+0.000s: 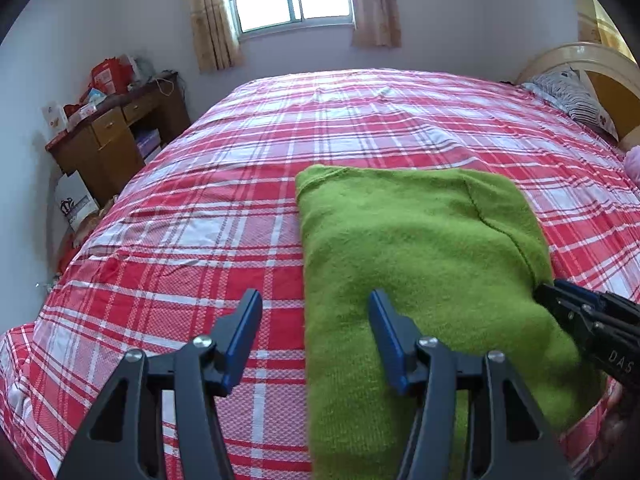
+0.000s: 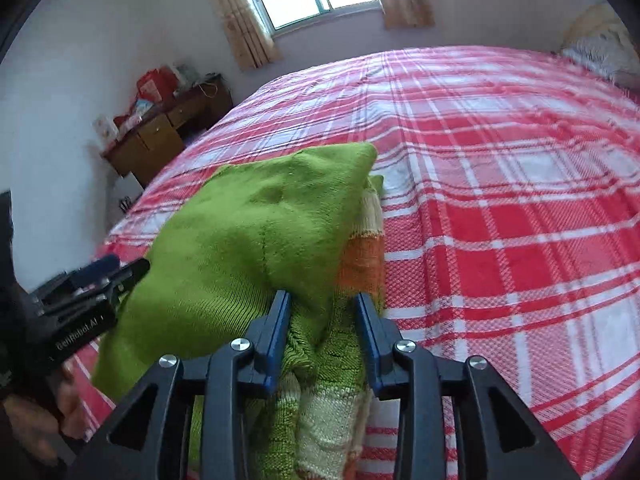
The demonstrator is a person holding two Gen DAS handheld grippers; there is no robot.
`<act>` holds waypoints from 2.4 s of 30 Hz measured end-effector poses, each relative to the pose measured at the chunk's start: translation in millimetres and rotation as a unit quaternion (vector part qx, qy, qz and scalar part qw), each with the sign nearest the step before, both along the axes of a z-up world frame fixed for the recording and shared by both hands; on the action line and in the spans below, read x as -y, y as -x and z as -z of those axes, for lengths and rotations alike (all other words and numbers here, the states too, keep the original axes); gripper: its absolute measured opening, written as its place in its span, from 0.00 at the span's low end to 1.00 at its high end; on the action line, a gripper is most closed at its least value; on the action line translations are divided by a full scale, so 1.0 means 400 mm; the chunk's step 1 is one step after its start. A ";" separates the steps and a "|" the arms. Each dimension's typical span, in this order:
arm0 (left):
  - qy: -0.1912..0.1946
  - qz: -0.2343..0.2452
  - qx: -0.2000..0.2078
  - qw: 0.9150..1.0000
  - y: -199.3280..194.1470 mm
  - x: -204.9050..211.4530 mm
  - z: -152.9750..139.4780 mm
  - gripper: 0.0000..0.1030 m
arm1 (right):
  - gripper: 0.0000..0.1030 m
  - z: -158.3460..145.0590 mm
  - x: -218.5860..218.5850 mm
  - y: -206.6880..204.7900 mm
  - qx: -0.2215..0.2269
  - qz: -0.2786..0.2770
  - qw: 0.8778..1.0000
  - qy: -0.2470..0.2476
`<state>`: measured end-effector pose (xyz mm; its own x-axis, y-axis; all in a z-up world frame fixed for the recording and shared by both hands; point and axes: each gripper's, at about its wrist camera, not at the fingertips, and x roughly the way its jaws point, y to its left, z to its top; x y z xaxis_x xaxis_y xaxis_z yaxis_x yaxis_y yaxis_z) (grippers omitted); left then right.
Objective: Fold small clothes
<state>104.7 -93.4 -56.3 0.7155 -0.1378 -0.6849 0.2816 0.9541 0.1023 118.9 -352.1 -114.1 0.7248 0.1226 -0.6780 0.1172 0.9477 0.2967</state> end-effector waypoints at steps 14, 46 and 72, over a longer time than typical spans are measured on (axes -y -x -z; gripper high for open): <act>0.055 0.019 -0.033 0.998 -0.017 -0.045 -0.018 0.64 | 0.47 -0.048 0.051 0.083 0.038 0.046 0.998 -0.023; 0.256 0.134 -0.162 0.943 -0.245 -0.062 0.120 0.77 | 0.62 0.050 0.126 -0.156 -0.007 -0.106 0.979 -0.175; 0.276 0.148 -0.159 0.936 -0.235 -0.078 0.121 0.65 | 0.43 0.068 0.117 -0.166 -0.008 -0.106 0.977 -0.186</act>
